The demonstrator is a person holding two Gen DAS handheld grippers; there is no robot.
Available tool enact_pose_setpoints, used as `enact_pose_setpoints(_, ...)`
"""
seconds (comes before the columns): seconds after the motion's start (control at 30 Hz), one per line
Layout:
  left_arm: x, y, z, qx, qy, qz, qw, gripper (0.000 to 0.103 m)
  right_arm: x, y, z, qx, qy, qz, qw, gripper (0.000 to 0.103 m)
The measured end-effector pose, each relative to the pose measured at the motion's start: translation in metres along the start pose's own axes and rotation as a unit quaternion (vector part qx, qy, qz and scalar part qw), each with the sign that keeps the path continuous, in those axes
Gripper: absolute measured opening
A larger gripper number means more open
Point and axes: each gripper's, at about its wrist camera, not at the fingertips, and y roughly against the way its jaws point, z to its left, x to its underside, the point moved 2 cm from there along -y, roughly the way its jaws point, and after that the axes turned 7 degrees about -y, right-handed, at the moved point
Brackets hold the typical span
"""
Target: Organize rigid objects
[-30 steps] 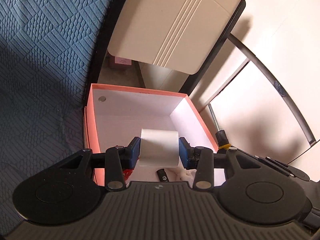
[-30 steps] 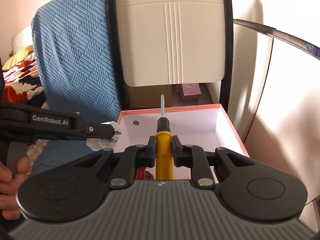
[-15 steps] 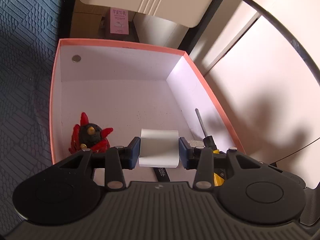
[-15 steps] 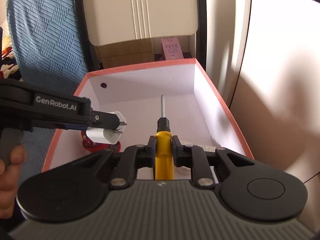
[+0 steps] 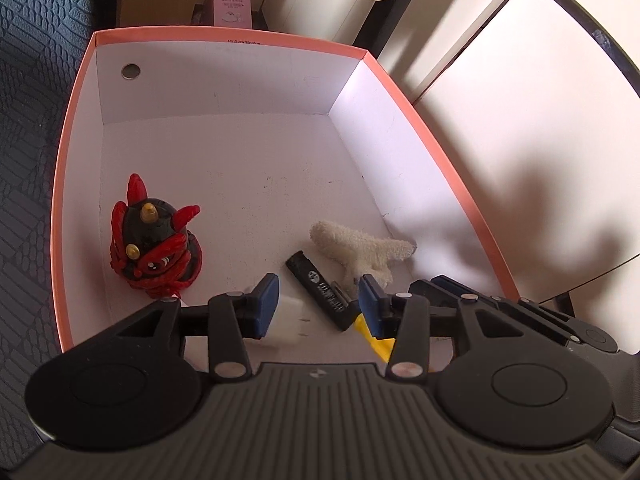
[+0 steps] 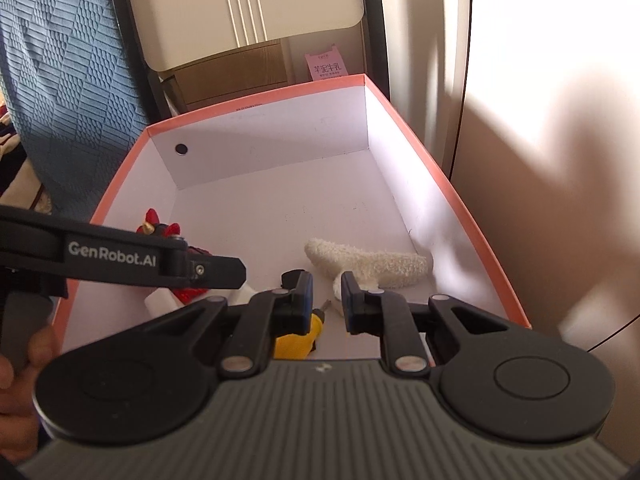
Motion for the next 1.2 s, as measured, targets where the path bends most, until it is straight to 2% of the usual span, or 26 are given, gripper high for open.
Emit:
enact_pose_setpoints(0.27, -0.010, 0.041, 0.000, 0.003, -0.011, -0.032, 0.9994, 0.050, -0.023, 0.031, 0.009, -0.013, -0.004, -0.038, 0.999, 0.018)
enact_pose_setpoints(0.67, -0.017, 0.150, -0.005, 0.003, -0.052, -0.125, 0.9908, 0.050, -0.051, 0.119, 0.051, -0.047, 0.006, -0.121, 0.992, 0.018)
enact_pose_setpoints(0.93, -0.002, 0.222, -0.002, 0.006, -0.072, -0.179, 0.9813, 0.050, -0.032, 0.159, 0.078, -0.053, -0.004, -0.134, 0.990, 0.018)
enact_pose_setpoints(1.2, 0.026, 0.254, 0.006, 0.000, -0.106, -0.194, 0.9751, 0.050, -0.004, 0.181, 0.094, -0.029, -0.009, -0.131, 0.991, 0.018)
